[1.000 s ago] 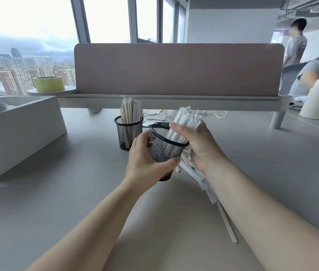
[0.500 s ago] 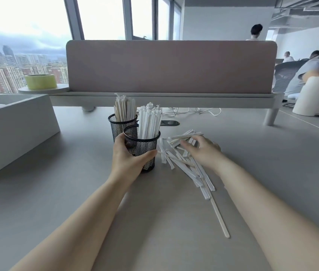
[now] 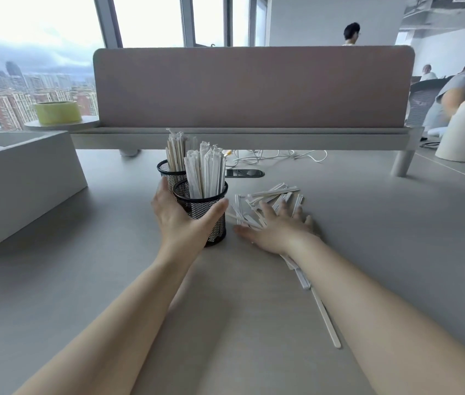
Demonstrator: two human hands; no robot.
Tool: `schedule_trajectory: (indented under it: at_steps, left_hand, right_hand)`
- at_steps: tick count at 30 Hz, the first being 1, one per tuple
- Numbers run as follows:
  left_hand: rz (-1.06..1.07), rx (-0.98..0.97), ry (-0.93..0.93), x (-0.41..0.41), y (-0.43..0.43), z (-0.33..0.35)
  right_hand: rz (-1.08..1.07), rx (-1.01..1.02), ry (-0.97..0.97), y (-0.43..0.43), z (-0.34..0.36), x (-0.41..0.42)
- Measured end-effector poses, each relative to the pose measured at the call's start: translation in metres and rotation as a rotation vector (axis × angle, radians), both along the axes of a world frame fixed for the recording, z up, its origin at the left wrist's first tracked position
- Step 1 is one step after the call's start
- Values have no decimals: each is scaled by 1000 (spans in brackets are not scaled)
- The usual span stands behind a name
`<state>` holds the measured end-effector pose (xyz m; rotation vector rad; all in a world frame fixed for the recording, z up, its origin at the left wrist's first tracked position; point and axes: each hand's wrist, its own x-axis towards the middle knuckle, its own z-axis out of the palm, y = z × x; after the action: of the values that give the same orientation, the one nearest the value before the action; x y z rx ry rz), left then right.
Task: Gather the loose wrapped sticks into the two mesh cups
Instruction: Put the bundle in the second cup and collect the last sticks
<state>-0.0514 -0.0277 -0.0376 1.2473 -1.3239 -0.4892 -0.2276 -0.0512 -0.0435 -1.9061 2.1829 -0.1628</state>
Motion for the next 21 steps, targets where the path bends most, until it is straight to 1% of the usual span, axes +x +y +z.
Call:
schedule_trajectory:
  at_steps: [4, 10, 13, 16, 18, 19, 21]
  left_hand:
    - [47, -106, -12, -5, 11, 6]
    - [45, -269, -15, -6, 20, 10]
    - [63, -458, -88, -8, 25, 15]
    - [-3, -615, -213, -14, 29, 14]
    - [-109, -624, -305, -21, 31, 10]
    - [-177, -589, -350, -25, 31, 7]
    - [-293, -458, -461, -31, 30, -3]
  right_hand:
    - [51, -7, 61, -2, -3, 7]
    - [124, -45, 46, 2, -1, 5]
    - [166, -41, 28, 9, -1, 1]
    - [190, -43, 3, 20, 0, -5]
    - [189, -55, -11, 27, 2, -8]
    - [184, -76, -11, 30, 3, -9]
    - [167, -145, -3, 33, 8, -9]
